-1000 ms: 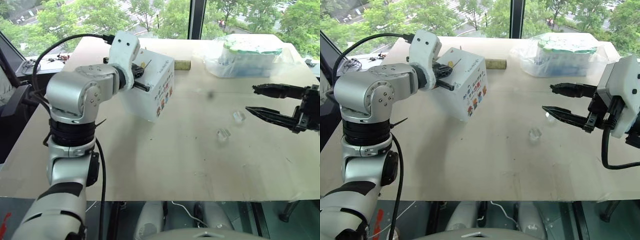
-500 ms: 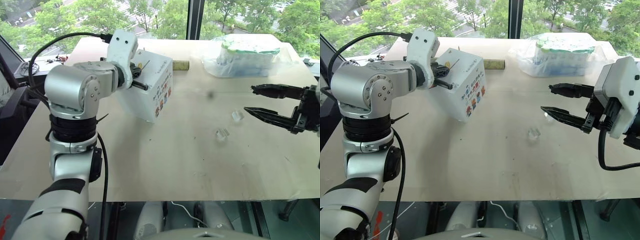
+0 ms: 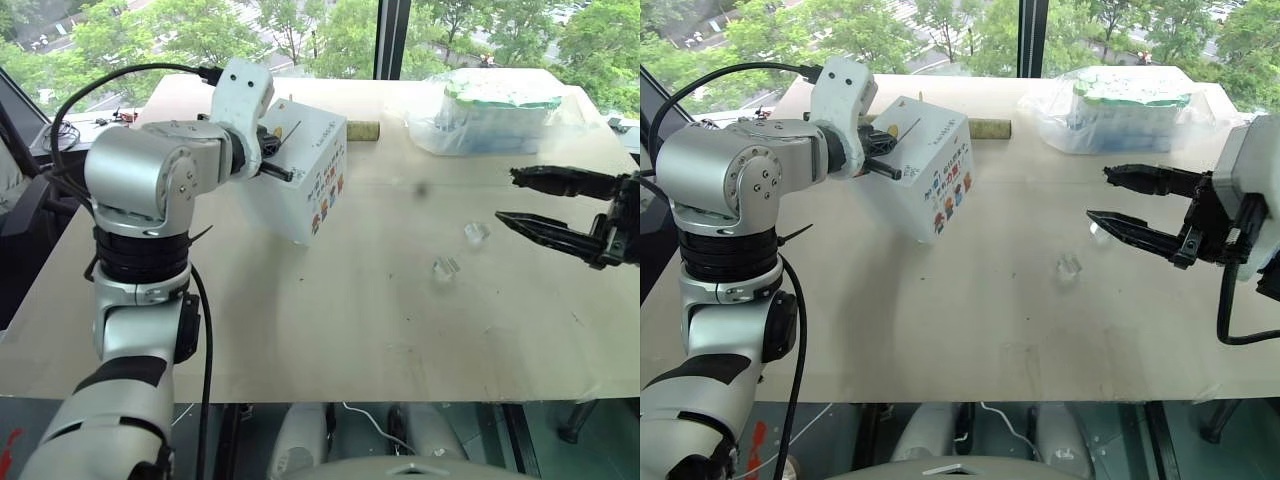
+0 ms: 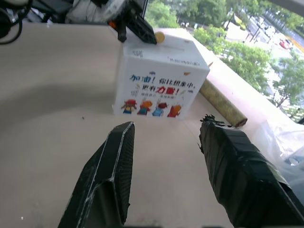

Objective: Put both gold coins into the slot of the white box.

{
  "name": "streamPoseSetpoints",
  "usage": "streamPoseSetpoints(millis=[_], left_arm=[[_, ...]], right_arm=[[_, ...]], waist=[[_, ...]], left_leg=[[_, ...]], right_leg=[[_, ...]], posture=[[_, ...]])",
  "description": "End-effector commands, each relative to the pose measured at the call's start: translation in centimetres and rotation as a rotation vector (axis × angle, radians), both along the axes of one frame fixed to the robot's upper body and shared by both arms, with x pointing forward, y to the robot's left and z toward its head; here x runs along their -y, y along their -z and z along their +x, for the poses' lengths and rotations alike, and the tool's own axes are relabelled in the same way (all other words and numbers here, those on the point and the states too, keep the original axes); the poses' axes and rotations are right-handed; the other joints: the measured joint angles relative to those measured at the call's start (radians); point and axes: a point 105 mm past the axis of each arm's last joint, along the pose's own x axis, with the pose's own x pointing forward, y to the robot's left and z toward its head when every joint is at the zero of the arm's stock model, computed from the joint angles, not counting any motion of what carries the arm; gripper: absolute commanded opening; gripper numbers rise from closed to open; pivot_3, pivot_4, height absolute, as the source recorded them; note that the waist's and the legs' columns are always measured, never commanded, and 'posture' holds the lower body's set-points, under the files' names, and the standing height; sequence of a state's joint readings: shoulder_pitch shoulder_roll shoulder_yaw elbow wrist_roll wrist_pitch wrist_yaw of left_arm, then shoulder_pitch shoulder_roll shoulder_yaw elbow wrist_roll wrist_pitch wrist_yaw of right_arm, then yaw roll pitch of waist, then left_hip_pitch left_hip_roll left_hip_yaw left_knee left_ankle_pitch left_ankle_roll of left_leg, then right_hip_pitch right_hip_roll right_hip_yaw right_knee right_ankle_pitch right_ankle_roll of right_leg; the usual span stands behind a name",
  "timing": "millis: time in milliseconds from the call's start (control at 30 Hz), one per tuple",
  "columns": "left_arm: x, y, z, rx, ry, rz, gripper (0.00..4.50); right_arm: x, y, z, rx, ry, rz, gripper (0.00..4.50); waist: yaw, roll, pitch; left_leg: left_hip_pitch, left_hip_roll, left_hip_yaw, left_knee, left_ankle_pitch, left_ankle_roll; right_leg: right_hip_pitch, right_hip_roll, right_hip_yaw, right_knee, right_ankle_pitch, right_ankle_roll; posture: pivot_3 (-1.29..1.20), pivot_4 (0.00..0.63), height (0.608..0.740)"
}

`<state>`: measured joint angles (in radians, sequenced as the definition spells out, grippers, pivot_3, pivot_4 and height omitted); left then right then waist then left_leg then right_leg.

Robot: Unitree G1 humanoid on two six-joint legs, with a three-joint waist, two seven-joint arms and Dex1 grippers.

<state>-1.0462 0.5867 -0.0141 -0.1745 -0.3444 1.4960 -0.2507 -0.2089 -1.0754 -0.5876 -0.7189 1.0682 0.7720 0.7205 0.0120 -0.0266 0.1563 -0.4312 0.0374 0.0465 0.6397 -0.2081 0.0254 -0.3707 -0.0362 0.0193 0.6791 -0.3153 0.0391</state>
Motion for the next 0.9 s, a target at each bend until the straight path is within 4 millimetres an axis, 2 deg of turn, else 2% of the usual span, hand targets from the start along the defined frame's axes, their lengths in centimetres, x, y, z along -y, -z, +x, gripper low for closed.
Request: streamPoseSetpoints(millis=[33, 300, 900], left_arm=[[0.2, 1.8, 0.0, -0.089, 0.010, 0.008, 0.00], [0.3, 1.9, 0.4, -0.103, 0.005, 0.009, 0.00], [0.5, 2.1, 1.1, -0.156, -0.003, 0.024, 0.00]], right_arm=[[0.0, -1.5, -0.4, 0.072, 0.002, 0.040, 2.36], [0.4, -2.5, -0.4, 0.086, 0.009, 0.086, 2.36], [0.3, -1.5, -0.7, 0.073, 0.018, 0.063, 2.36]], waist=[[0.000, 0.000, 0.000], [0.001, 0.000, 0.000], [0.002, 0.001, -0.001]], left_leg=[[0.000, 0.000, 0.000, 0.000, 0.000, 0.000], [0.000, 0.000, -0.001, 0.001, 0.000, 0.000], [0.002, 0.000, -0.003, 0.003, 0.000, 0.000]], right_leg=[[0.000, 0.000, 0.000, 0.000, 0.000, 0.000], [0.001, 0.000, -0.001, 0.000, 0.000, 0.000], [0.005, 0.000, -0.003, 0.000, 0.000, 0.000]], posture=[[0.00, 0.150, 0.740], [0.00, 0.150, 0.740], [0.00, 0.150, 0.740]])
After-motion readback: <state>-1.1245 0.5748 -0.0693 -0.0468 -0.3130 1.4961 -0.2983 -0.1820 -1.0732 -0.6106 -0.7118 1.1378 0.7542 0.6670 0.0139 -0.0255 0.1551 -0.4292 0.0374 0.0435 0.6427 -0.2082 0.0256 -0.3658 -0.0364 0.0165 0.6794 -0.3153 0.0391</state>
